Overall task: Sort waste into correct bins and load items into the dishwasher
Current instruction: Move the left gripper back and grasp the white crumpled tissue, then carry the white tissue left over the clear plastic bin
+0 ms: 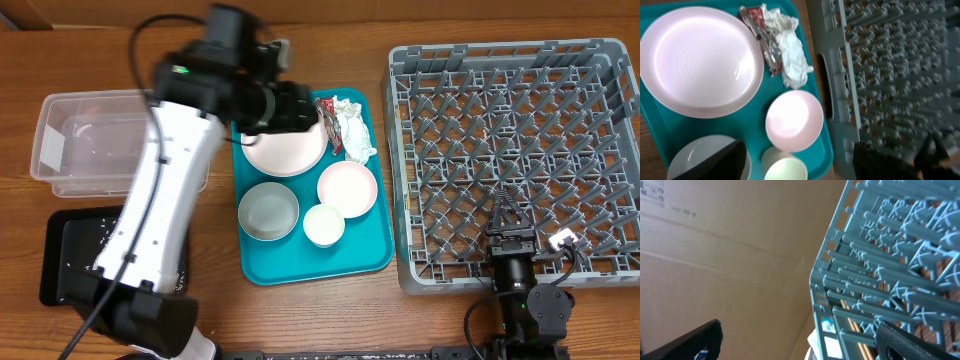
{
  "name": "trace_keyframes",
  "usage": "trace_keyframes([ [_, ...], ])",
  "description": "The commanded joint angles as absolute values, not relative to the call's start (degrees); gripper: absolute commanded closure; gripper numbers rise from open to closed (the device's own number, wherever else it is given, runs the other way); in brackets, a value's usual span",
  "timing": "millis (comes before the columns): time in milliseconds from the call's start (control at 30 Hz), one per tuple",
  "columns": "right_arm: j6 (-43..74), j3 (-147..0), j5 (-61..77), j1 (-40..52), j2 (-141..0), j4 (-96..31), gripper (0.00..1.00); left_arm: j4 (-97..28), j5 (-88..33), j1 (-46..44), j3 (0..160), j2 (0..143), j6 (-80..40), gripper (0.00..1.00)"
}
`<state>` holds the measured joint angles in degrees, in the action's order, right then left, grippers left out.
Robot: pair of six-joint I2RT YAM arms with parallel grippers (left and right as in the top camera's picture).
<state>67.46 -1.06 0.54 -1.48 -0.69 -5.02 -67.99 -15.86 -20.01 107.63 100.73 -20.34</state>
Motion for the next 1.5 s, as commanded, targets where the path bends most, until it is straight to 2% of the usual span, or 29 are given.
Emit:
trace_keyframes([
  [0,66.8,-0.5,-1.8,-1.7,-0.3,-4.7,0.0,-64.7,5.7,-25.8,108.7,100.2,-32.1,0.3],
  [200,66.8,-0.5,-1.8,-1.7,-0.3,-4.7,0.0,-55.2,10.9,-32.1,108.7,104.3,-33.9,0.26],
  [733,66.8,-0.5,-1.8,-1.7,-0.3,-4.7,0.0,-41.9,16.3,-32.2,108.7,124.7,-31.1,0.25],
  [1067,66.8,-0.5,-1.9,-1.7,-0.3,-4.7,0.0,-40.0,16.5,-32.2,108.7,130.9,-29.5,0.32],
  [1200,66.8,-0.5,-1.8,-1.7,-0.3,-4.7,0.0,-39.5,16.5,-32.2,108.7,132.1,-28.3,0.47],
  [1433,66.8,-0.5,-1.8,-1.7,-0.3,-4.7,0.0,-38.6,16.5,-32.2,108.8,132.1,-28.3,0.95],
  [1467,66.8,-0.5,-1.8,-1.7,-0.3,-4.7,0.0,-38.7,16.5,-32.2,108.9,132.0,-28.2,0.96],
])
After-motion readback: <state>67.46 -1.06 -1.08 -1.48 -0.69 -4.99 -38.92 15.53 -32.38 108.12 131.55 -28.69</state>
